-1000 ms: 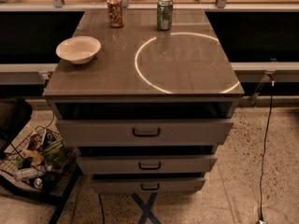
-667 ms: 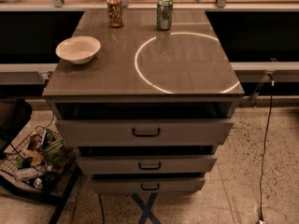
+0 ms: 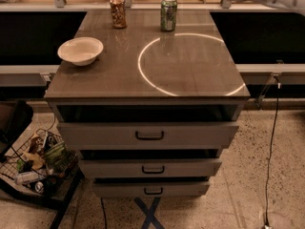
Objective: Place green can into paper bowl
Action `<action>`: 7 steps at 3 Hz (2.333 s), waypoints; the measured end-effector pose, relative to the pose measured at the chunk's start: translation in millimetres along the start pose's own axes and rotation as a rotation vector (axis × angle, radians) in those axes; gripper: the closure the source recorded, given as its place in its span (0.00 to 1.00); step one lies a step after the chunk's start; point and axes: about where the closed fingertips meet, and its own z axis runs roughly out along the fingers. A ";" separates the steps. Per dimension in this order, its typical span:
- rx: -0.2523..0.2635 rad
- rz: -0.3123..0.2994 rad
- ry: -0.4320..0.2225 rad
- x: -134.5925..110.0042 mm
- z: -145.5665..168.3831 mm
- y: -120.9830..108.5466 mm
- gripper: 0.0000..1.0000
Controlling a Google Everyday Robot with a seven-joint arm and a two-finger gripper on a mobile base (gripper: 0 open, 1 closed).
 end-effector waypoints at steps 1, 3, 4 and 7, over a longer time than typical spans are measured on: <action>-0.043 0.014 -0.042 8.3 61.5 12.8 0.00; -0.068 -0.006 -0.009 38.4 127.8 20.4 0.00; -0.073 0.057 -0.012 65.3 152.6 19.2 0.00; -0.116 0.075 -0.005 101.6 208.1 15.0 0.00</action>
Offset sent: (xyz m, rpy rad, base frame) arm 0.1204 0.0716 -0.0661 -0.0330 0.0007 0.0944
